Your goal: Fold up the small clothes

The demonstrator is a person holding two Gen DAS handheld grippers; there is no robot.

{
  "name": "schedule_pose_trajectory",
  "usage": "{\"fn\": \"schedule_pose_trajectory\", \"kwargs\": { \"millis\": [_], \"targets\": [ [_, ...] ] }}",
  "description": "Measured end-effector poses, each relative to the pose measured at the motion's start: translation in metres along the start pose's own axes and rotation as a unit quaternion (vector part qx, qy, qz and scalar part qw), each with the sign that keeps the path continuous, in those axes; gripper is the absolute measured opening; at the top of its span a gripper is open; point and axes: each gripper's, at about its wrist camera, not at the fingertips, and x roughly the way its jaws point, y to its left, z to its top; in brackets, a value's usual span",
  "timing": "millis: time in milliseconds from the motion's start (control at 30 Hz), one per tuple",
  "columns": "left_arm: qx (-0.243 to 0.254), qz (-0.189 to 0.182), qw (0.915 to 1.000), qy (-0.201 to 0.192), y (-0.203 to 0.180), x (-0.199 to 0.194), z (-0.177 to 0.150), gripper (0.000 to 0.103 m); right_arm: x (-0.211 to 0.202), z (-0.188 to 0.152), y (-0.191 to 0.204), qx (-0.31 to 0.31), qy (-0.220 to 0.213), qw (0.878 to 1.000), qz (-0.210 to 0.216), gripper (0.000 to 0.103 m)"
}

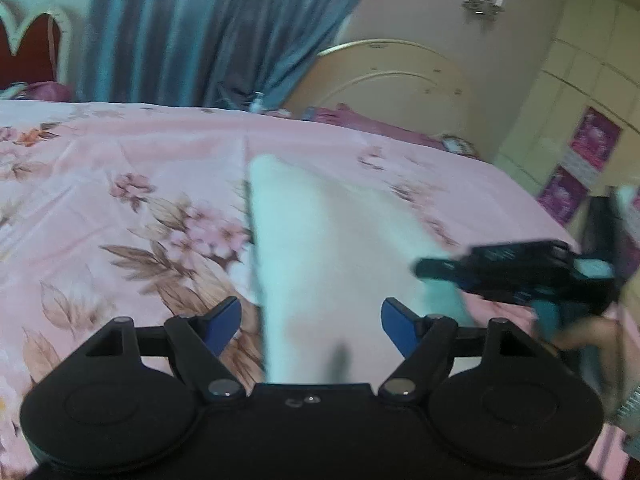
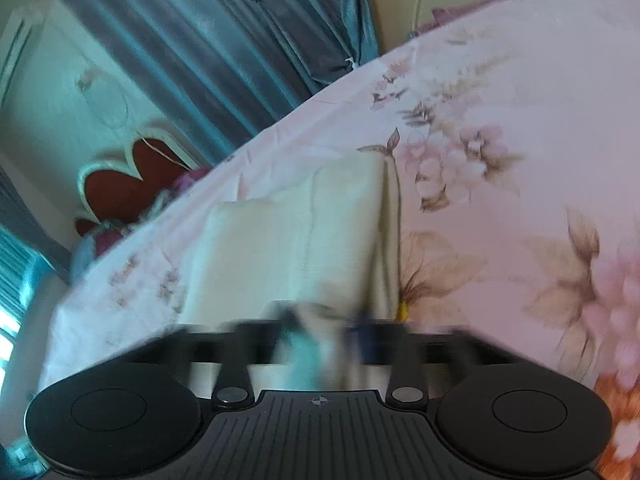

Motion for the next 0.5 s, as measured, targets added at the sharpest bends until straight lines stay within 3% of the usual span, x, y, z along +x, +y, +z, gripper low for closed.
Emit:
{"fn": "schedule_pose_trajectory", "kwargs": {
  "millis": [200, 333, 433, 500],
  "targets": [
    [-0.004, 0.004, 0.9999, -0.016, -0.004, 0.022, 0.012, 0.075, -0.01, 0.012, 0.021, -0.106, -0.02, 0.994, -0.026, 0.013],
    [-0.009, -0.006, 0.9999, 0.011, -0.008, 0.045, 0.009, 0.074, 0.0, -0.001, 0.001, -0.078, 0.014, 0.996, -0.044, 0.013],
    [-0.003, 0.001, 0.9986, 0.053, -0.009, 0.062, 0.001, 0.07, -0.007, -0.002, -0.01, -0.021, 0.011, 1.0, -0.017, 0.014],
    [-0.006, -0.001, 0.9984, 0.055, -0.006, 0.062, -0.003, 0.072, -0.015, -0.002, -0.012, -0.01, 0.013, 1.0, -0.01, 0.014]
  ]
}}
